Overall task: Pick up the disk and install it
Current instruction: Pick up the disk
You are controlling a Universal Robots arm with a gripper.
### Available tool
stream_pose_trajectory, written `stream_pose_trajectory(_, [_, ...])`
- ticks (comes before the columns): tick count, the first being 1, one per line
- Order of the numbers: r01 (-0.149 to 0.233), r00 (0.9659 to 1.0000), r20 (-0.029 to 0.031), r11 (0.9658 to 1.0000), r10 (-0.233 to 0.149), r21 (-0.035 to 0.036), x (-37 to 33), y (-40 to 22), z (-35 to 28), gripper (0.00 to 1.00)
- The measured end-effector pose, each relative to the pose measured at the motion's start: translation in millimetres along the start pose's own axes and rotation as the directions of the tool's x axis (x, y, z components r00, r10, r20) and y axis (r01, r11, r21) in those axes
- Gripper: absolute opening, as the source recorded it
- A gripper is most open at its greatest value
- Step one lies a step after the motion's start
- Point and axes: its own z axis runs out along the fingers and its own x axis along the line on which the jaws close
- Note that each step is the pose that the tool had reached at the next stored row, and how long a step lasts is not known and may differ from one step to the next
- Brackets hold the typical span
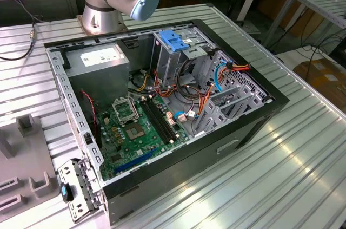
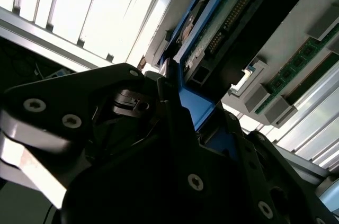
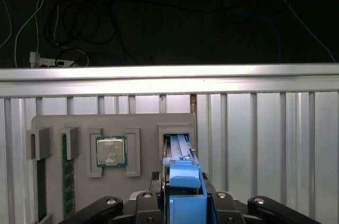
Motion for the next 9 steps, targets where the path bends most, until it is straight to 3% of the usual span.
stream_pose_trajectory(9, [-0.007,1.0000,-0.0001,1.0000,0.007,0.0001,0.0,0.0,0.0,0.37])
